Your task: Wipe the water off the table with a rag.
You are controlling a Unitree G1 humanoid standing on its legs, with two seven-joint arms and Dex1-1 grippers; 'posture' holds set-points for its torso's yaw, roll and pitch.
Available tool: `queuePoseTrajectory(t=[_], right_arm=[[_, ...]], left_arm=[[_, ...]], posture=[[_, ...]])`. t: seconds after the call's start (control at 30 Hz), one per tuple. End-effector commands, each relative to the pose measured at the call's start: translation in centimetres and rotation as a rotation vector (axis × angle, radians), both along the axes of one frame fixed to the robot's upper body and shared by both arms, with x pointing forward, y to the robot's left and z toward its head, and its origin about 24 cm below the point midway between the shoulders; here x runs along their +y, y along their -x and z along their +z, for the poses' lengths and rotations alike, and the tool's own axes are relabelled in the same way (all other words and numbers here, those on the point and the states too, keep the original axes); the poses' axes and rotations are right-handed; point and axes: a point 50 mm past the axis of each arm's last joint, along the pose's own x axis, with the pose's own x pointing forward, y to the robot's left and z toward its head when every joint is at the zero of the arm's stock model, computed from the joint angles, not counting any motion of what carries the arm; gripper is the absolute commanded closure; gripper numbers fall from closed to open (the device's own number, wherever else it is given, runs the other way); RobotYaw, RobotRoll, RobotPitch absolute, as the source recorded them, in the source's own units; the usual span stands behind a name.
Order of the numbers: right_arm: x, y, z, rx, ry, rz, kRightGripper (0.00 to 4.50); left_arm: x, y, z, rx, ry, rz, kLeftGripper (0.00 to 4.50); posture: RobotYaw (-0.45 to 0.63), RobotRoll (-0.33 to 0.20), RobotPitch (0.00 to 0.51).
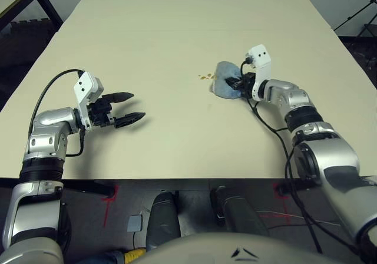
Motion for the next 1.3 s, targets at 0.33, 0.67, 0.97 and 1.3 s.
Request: queuePoseTrajectory(t=[0.33, 0.67, 0.97, 1.3], right_arm=[[6.4, 1.6, -0.8, 0.046, 0.011, 0.246, 4.50], [2.6, 0.3, -0.1, 0.007, 0.065, 0.125, 4.50], [-4.7, -0.9, 1.4, -0.036, 0.134, -0.083, 4.50], [-10.9, -0.4, 2.8, -0.045, 0.118, -0.217, 4.50]], left_arm=[[0.1, 0.5, -0.1, -0.001, -0.003, 0.012, 0.00], [-0.6, 0.1, -0.3, -0.005, 0.008, 0.002, 0.00], [-0.8, -0.3, -0.2, -0.009, 0.010, -0.006, 0.00], [-1.1, -0.8, -0.4, -0.014, 0.015, -0.015, 0.00]], posture=[[-0.09, 0.000, 0.118], [-0.11, 0.000, 0.106], [-0.13, 0.000, 0.101], [-0.15, 0.000, 0.096]])
